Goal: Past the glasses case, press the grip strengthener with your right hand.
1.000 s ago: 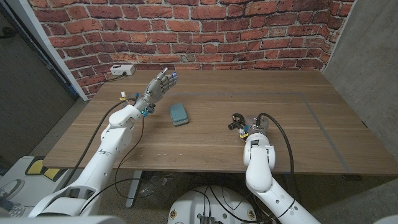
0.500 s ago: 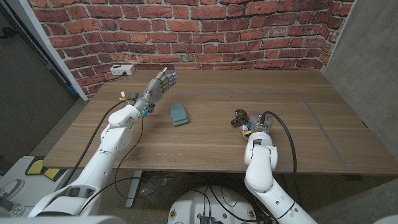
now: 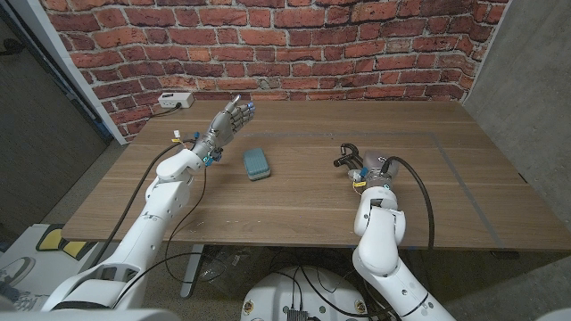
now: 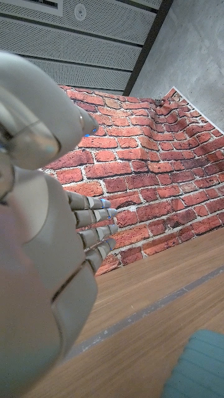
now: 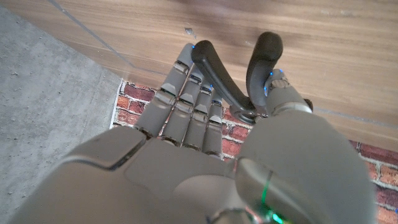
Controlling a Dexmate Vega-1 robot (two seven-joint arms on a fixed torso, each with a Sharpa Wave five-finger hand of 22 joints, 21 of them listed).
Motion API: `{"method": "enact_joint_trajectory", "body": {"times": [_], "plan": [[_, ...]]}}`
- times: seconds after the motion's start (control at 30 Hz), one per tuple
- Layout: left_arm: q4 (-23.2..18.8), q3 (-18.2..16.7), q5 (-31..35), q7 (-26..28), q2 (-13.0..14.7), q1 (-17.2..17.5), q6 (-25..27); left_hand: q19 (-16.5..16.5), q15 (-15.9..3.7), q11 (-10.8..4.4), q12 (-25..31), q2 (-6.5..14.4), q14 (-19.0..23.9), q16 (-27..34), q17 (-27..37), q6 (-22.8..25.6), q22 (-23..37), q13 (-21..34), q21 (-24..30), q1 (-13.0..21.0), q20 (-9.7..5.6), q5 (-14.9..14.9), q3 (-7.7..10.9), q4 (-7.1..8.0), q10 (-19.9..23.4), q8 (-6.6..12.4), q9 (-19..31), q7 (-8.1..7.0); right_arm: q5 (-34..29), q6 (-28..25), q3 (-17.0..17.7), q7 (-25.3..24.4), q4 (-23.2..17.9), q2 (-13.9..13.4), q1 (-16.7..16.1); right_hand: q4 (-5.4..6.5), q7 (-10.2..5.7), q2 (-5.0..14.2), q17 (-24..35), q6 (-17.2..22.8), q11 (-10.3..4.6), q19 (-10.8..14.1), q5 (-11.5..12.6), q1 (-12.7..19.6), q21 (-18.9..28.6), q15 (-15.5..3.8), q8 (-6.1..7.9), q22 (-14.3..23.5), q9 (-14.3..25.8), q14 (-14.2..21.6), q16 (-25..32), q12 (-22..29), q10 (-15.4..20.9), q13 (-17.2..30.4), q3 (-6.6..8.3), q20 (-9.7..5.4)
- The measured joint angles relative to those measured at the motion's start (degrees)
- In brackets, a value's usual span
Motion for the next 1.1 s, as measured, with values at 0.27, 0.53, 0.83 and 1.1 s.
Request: {"method": "enact_joint_trajectory", "body": {"times": [0.27,0.53,0.83,1.1], "plan": [[-0.2,0.0,0.0,0.0,-0.1,0.0,-0.2,0.0,0.0,0.0,0.0,0.0,0.0,0.0,0.0,0.0,0.0,0.0,0.0,0.0,0.0,0.0,0.0,0.0,0.0,0.0,0.0,0.0,3.8,-0.1,-0.9,-8.5,-2.2,-2.0,-0.4,0.0,-0.11,-0.74,0.1,0.1,-0.12,-0.1,-0.2,0.7,0.5,0.13,0.0,0.0,0.0,0.7,-0.2,0.0,0.1,0.0,0.01,0.11],[-0.1,0.0,-0.2,-0.1,-0.1,0.0,-0.5,-0.3,0.0,0.0,0.0,0.0,0.0,0.0,0.0,0.0,0.0,0.0,0.0,0.0,0.32,-0.2,0.0,0.0,0.0,0.0,0.0,0.0,5.0,-0.7,-1.9,-11.8,-3.2,-3.4,-0.2,-0.01,-1.58,-1.94,0.2,1.8,-1.24,1.1,-0.3,1.9,1.3,-0.37,-0.11,0.0,0.0,2.6,0.3,0.0,1.5,0.0,0.01,0.0],[0.4,-0.1,-0.2,-0.3,-0.3,-0.4,-0.6,-0.3,0.0,0.0,0.0,0.0,0.0,0.0,0.0,0.0,0.0,0.0,0.0,0.0,0.31,-0.2,0.01,0.0,0.0,0.0,0.0,0.0,6.0,-1.4,-2.7,-14.0,-3.7,-4.6,0.2,-0.01,-2.08,-4.46,0.7,5.2,-2.07,3.5,-0.7,4.5,4.3,0.6,-0.22,0.5,0.0,6.4,1.3,0.0,4.4,0.0,0.01,0.49],[1.0,0.1,-0.2,-0.4,-0.6,-0.9,-0.7,-0.3,0.0,0.0,0.0,0.0,0.0,0.0,0.0,0.0,0.0,0.0,0.0,0.0,0.31,-0.2,-0.24,0.25,0.0,0.0,0.0,0.0,7.5,-1.9,-2.8,-15.8,-4.0,-5.2,0.5,0.0,-2.45,-6.77,1.4,8.6,-2.18,5.0,-1.1,6.8,7.3,0.94,-0.32,0.9,0.0,9.1,2.3,-0.3,7.9,0.0,0.01,1.05]]}}
